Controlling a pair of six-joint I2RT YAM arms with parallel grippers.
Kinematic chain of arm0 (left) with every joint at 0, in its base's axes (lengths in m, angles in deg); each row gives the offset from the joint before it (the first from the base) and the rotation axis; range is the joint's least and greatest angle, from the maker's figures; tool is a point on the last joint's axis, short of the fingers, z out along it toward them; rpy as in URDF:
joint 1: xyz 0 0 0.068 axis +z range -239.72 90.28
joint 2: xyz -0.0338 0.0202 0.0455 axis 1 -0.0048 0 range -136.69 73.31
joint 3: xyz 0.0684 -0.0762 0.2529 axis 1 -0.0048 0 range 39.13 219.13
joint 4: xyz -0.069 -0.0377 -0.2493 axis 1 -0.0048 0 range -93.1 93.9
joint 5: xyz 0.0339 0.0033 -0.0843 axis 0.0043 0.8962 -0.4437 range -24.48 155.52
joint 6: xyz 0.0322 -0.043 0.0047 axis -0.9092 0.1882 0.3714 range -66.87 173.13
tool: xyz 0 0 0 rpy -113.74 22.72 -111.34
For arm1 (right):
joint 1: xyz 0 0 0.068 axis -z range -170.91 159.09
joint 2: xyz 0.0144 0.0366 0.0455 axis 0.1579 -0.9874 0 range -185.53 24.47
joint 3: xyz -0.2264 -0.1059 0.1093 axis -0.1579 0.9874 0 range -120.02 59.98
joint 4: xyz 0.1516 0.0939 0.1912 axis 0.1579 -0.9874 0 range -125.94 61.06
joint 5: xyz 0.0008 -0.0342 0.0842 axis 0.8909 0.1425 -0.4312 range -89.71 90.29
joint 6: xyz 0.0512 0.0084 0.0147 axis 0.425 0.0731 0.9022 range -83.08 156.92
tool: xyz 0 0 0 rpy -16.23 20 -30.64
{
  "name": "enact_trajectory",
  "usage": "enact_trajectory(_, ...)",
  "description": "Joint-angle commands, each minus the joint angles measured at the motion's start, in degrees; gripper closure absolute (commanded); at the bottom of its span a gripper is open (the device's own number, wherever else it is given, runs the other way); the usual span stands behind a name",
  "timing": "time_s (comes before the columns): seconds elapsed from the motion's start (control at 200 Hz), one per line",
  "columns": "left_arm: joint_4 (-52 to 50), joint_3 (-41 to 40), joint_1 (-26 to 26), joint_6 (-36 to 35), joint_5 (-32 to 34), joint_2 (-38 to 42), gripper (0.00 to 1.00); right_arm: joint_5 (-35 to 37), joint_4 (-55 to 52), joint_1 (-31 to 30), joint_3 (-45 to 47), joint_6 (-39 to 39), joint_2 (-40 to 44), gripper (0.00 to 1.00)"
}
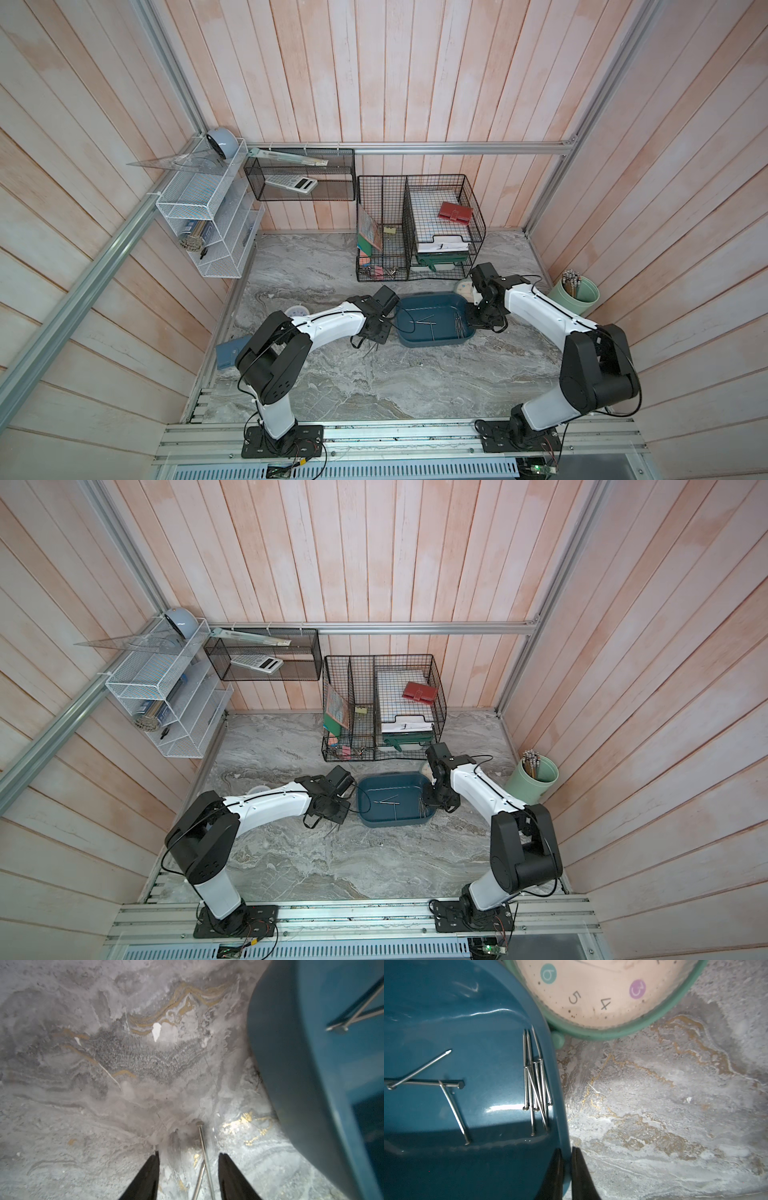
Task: Put the nails on the desktop into the storage box
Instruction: Pick up the nail from the center of the board.
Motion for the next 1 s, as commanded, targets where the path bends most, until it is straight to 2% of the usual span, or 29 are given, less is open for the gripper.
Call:
enact_trajectory(0.0, 1.91, 0.94, -0.16, -0.34, -1.45, -1.7, 0.57, 4.41, -4.39, 0.85, 0.94, 0.81, 0.61, 1.0)
enact_trajectory(0.145, 2.08, 1.54, -0.11, -0.4, -3.01, -3.91, 0.67, 4.6, -4.93, 1.12, 0.83, 0.59, 1.42, 1.0)
enact_trajectory(0.32, 2.16, 2.03, 0.06, -0.61, -3.95, -6.29, 0.69, 3.92, -4.71, 1.22, 0.74, 0.43, 1.43, 1.0)
enact_trajectory(0.545, 2.0, 4.31, 0.64, -1.82, -4.71, -7.46, 1.0, 3.44, -4.27, 1.21, 1.1, 0.2, 1.52, 1.0)
enact_trajectory(0.81, -1.47, 9.97, 0.64, -4.36, -4.35, -6.76, 1.0, 3.18, -3.92, 1.11, 1.27, 0.02, 1.25, 1.0)
enact_trajectory(0.995, -7.33, 13.91, 0.6, -3.78, -3.84, 1.79, 1.0, 2.49, -3.92, 1.08, 1.31, -0.16, 0.99, 1.0)
